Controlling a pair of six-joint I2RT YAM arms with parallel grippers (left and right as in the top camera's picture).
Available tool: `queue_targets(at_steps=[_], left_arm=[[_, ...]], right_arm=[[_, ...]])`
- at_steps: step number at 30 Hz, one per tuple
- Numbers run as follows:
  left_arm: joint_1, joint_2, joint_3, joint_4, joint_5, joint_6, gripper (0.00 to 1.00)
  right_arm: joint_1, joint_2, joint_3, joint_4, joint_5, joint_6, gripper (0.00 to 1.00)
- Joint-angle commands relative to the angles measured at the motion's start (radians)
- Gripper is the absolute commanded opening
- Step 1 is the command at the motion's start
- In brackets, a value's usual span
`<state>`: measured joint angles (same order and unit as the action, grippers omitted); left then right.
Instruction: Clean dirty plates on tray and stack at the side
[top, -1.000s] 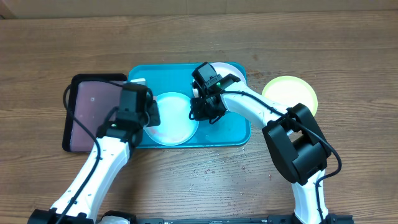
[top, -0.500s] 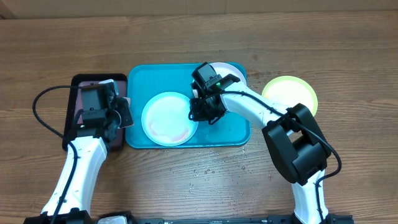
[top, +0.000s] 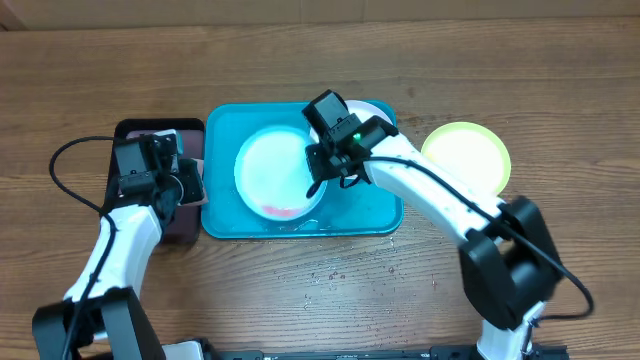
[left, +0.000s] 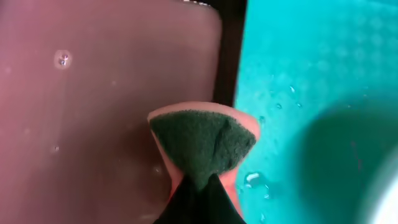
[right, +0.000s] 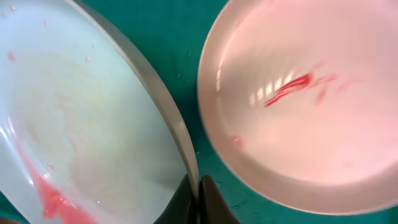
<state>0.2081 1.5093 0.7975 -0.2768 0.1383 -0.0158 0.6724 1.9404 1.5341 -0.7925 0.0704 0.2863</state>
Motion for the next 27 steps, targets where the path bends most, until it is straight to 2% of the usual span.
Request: queue_targets(at_steps=[1, 6, 9, 12, 14, 17, 27], left_arm=[[0.009, 0.034, 0.010, 0.031, 0.046, 0.074, 0.04], [0.010, 0.049, 0.010, 0.054, 0.031, 0.100, 0.05], [0.009, 0.051, 0.010, 0.049, 0.015, 0.099, 0.15], [0.009, 0.051, 0.010, 0.043, 0.016, 0.098, 0.38], [0.009, 0.051, 0.010, 0.042, 0.016, 0.098, 0.44], [0.008, 0.051, 0.010, 0.042, 0.017, 0.098, 0.45], [0.008, 0.055, 0.010, 0.041, 0.017, 0.087, 0.47]], right_arm=[[0.044, -0.053, 0.031, 0.006, 0.264, -0.030, 0.04], [0.117, -0.053, 0.031, 0.007, 0.496, -0.029, 0.04], [0.163, -0.053, 0.031, 0.014, 0.613, -0.029, 0.04], [0.205, -0.053, 0.031, 0.023, 0.727, -0.029, 0.04], [0.229, -0.053, 0.031, 0.029, 0.795, -0.029, 0.04], [0.259, -0.053, 0.031, 0.030, 0.847, -0.029, 0.04], [0.277, -0.053, 0.031, 0.028, 0.850, -0.024, 0.04]])
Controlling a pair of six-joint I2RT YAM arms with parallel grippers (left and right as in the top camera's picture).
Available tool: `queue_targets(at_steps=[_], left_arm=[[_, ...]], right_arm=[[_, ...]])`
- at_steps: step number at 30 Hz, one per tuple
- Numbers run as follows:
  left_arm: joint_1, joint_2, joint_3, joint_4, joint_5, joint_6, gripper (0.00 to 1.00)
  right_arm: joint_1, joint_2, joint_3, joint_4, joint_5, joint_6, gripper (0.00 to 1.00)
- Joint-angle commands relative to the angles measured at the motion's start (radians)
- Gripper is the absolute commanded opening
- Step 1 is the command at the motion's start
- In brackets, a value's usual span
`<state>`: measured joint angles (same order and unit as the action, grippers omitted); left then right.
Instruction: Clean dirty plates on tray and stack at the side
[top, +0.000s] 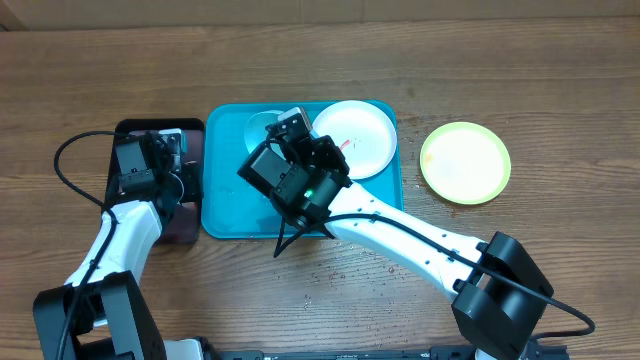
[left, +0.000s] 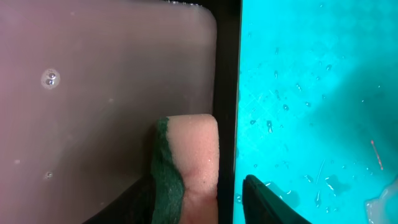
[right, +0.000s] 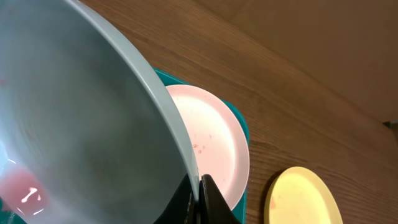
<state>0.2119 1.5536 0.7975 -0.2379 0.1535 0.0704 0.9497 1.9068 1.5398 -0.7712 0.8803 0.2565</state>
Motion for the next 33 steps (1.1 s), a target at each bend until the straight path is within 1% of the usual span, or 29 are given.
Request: queue_targets(at_steps=[1, 4, 10, 13, 15, 19, 24, 29, 32, 33], left_arm=[[0.004, 0.011, 0.010, 0.002, 0.001, 0.000, 0.47], [0.004, 0.011, 0.010, 0.002, 0.002, 0.000, 0.47], [0.004, 0.011, 0.010, -0.001, 0.002, 0.000, 0.47], [0.004, 0.011, 0.010, -0.001, 0.002, -0.006, 0.47], [0.004, 0.011, 0.010, -0.001, 0.002, -0.007, 0.47], [0.004, 0.011, 0.010, -0.001, 0.002, -0.007, 0.46], [0.004, 0.011, 0.010, -0.001, 0.004, -0.007, 0.44], [0.004, 0.011, 0.010, -0.005, 0.004, -0.007, 0.44], [0.004, 0.011, 0.010, -0.008, 0.005, -0.007, 0.43], [0.004, 0.011, 0.010, -0.008, 0.005, -0.007, 0.43]], right_arm=[[-0.001, -0.020, 0.025, 0.006, 0.039, 0.014, 0.04], [-0.001, -0.020, 0.025, -0.012, -0.010, 0.124, 0.04], [-0.047, -0.020, 0.025, -0.066, -0.393, 0.443, 0.04], [-0.079, -0.019, 0.022, -0.077, -0.536, 0.620, 0.04], [-0.092, -0.019, 0.015, -0.076, -0.594, 0.744, 0.04], [-0.101, -0.015, 0.001, -0.073, -0.619, 0.914, 0.04], [-0.100, -0.015, -0.027, -0.070, -0.692, 1.049, 0.04], [-0.098, -0.015, -0.048, -0.077, -0.703, 1.053, 0.04], [-0.098, -0.014, -0.048, -0.080, -0.706, 1.053, 0.11], [-0.098, -0.014, -0.048, -0.080, -0.715, 1.053, 0.17]])
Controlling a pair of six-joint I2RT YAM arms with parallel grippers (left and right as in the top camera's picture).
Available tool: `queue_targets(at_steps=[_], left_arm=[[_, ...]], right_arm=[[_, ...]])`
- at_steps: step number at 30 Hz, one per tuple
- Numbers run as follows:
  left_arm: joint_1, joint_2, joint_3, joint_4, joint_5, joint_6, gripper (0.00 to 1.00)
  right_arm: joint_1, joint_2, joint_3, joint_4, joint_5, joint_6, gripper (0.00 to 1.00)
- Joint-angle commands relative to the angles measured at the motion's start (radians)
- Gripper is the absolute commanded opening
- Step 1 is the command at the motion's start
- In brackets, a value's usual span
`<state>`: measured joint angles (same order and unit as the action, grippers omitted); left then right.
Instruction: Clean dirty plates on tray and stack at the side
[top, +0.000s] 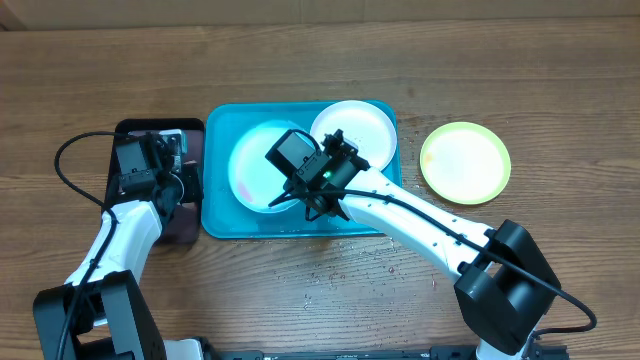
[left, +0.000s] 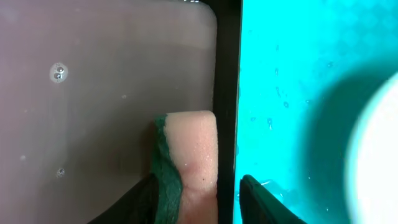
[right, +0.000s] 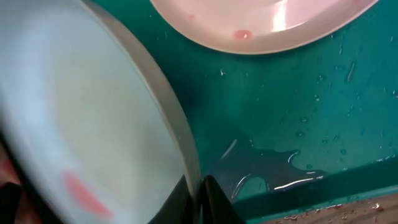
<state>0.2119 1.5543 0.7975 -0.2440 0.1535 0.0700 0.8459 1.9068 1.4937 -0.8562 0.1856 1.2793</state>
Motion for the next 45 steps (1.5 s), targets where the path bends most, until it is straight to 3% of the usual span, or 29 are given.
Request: queue_targets(at_steps=[1, 4, 7, 12, 14, 16, 26, 36, 45], left_arm=[[0.004, 0.010, 0.010, -0.002, 0.005, -0.006, 0.43], [0.004, 0.010, 0.010, -0.003, 0.005, -0.007, 0.43], [0.004, 0.010, 0.010, -0.005, 0.005, -0.007, 0.43], [0.004, 0.010, 0.010, -0.006, 0.005, -0.007, 0.44], [0.004, 0.010, 0.010, -0.006, 0.005, -0.007, 0.43], [0.004, 0.010, 0.010, -0.006, 0.005, -0.013, 0.43], [0.004, 0.010, 0.010, -0.006, 0.005, -0.018, 0.44], [0.004, 0.010, 0.010, -0.006, 0.005, -0.018, 0.44], [0.004, 0.010, 0.010, -0.013, 0.005, -0.018, 0.44]], right_arm=[[0.005, -0.014, -0.002, 0.006, -0.034, 0.031, 0.20], [0.005, -0.014, -0.002, 0.005, -0.090, 0.002, 0.25], [0.005, -0.014, -0.002, 0.011, -0.099, -0.169, 0.40], [-0.009, -0.014, -0.002, 0.071, -0.008, -0.771, 0.68], [-0.018, -0.014, -0.002, 0.090, 0.036, -1.006, 0.72], [-0.033, -0.014, -0.002, 0.100, 0.070, -1.112, 0.72], [-0.082, 0.011, -0.002, 0.163, -0.075, -0.880, 0.67], [-0.085, 0.108, -0.002, 0.193, -0.135, -0.822, 0.50], [-0.102, 0.183, -0.002, 0.247, -0.082, -0.743, 0.45]])
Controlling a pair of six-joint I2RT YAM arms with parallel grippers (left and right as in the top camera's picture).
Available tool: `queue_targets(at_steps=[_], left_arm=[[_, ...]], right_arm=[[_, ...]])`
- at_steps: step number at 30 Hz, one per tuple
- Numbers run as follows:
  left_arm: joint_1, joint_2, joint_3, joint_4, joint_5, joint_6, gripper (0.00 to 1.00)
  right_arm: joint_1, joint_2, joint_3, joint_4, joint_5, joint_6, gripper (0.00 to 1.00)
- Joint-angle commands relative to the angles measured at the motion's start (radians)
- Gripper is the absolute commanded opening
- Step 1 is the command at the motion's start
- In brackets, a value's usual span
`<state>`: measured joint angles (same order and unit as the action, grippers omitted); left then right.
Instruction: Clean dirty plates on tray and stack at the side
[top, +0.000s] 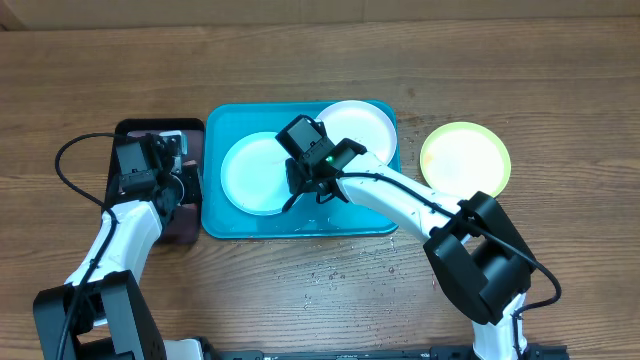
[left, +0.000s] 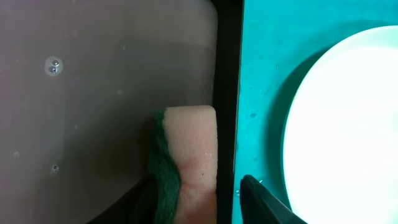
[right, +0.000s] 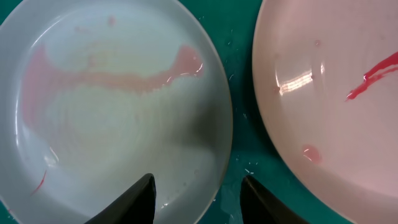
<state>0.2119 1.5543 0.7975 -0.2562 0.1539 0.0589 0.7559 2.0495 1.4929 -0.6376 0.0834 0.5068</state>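
Note:
A pale plate (top: 256, 175) smeared with red (right: 118, 81) lies flat on the left half of the teal tray (top: 372, 207). My right gripper (right: 200, 202) is open just above it, one finger over the plate and one over the tray, straddling the near rim. A pink plate (right: 329, 93) with a red streak sits at the tray's back right. A yellow-green plate (top: 465, 160) rests on the table to the right. My left gripper (left: 202, 202) is open around a pink-and-green sponge (left: 189, 152) in the dark basin (left: 93, 93).
The basin (top: 190, 218) stands against the tray's left side, and its black wall runs between my left fingers. Water drops lie on the tray floor (left: 258, 93) and on the wooden table in front of the tray.
The pale plate was tilted with my right gripper shut on its rim. It now lies flat on the tray and that gripper is open. The left gripper and sponge have not moved.
At first my right gripper was shut on the pale plate's rim on the tray, and my left squeezed the sponge. Then the plate was held up steeply tilted and the left gripper was open. Later the plate was lower, still tilted. Now it lies flat, released.

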Motion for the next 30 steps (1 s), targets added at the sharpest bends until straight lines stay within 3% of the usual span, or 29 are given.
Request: queue_targets(at_steps=[1, 25, 30], left_arm=[[0.004, 0.010, 0.010, -0.001, 0.004, -0.007, 0.44], [0.004, 0.010, 0.010, -0.005, 0.023, -0.014, 0.45], [0.004, 0.010, 0.010, -0.005, 0.023, -0.014, 0.45]], right_arm=[[-0.013, 0.047, -0.002, 0.044, 0.020, 0.029, 0.46], [-0.039, 0.078, -0.002, 0.108, 0.019, 0.075, 0.35], [-0.039, 0.105, -0.002, 0.109, 0.019, 0.109, 0.27]])
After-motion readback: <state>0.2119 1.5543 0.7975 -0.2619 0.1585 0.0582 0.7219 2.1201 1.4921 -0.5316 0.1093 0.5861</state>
